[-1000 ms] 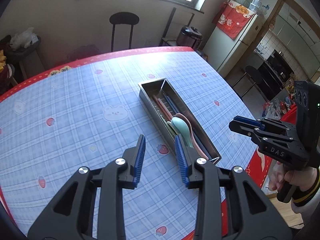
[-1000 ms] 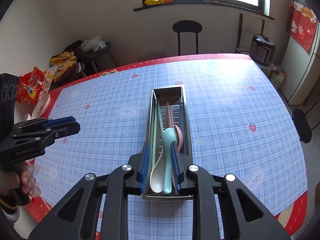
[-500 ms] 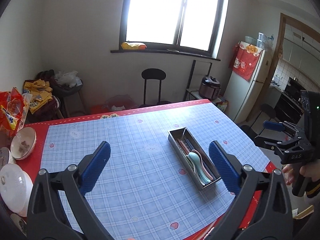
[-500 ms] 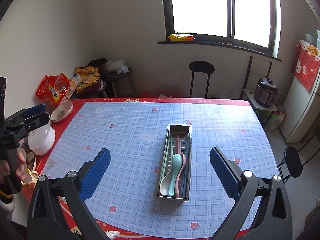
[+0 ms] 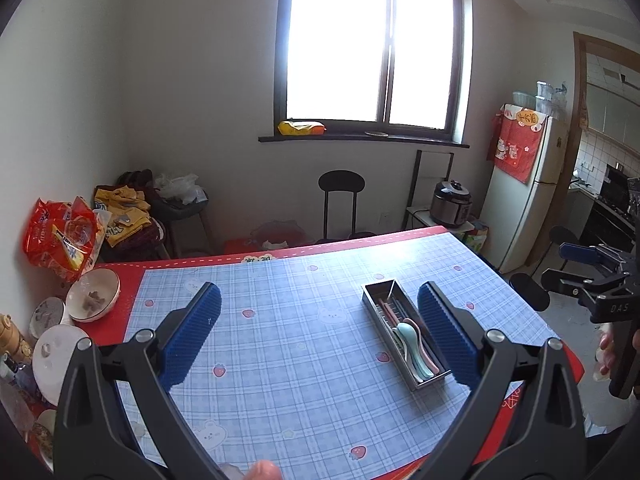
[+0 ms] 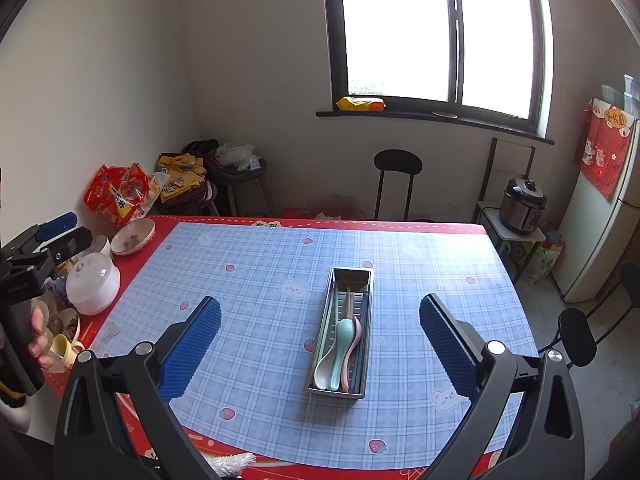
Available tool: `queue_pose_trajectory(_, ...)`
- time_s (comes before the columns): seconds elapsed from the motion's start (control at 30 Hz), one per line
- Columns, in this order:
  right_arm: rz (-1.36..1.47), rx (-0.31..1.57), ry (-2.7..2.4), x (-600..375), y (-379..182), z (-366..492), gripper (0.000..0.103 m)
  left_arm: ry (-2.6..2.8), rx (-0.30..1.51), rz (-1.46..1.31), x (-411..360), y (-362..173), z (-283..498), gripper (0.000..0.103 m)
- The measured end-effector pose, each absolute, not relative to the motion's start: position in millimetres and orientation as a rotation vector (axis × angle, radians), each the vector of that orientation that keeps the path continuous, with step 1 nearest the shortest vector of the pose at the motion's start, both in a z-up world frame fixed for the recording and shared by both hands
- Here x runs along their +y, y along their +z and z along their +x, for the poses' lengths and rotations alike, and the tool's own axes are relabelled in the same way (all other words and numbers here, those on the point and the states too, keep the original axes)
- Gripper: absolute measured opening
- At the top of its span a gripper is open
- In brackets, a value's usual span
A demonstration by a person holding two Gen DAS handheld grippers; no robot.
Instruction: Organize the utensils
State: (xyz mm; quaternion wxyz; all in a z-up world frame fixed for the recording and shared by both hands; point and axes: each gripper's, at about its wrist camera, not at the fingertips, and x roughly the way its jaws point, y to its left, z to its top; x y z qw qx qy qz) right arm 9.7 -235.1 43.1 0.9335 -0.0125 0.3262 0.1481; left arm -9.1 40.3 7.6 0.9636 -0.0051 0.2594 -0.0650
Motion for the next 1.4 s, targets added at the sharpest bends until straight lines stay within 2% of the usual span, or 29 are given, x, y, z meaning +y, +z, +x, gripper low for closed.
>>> queue_pose_trajectory(1.4, -0.012, 0.684, 0.207, -252, 38, 5, 0.097, -0.208, 0.545, 0.007, 2, -4, 6, 0.097)
